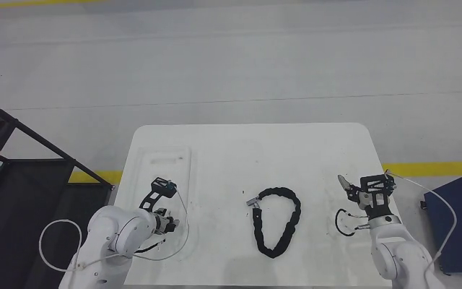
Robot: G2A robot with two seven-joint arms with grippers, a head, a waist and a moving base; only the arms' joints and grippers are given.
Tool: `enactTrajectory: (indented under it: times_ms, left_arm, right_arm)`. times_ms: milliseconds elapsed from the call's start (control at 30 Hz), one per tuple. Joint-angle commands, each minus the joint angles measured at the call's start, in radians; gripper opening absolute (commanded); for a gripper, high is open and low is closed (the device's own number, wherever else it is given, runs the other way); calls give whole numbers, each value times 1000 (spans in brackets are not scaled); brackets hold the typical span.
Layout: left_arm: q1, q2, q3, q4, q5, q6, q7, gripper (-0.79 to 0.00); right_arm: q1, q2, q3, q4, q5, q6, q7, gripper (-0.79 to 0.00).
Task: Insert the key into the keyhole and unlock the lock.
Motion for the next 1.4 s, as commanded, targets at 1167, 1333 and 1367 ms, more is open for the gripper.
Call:
enactTrajectory:
  times_ms: [1167,1333,1367]
  left_arm:
    - [-20,15,-21,32,50,54,23,-785]
    - [-17,20,-78,-39,27,51,-3,-785]
    - [-14,22,-96,-61,14,45,-16,-785]
  right_arm:
    - [0,0,0,0,0,0,0,0]
    - [0,0,0,0,0,0,0,0]
    - [0,0,0,0,0,0,0,0]
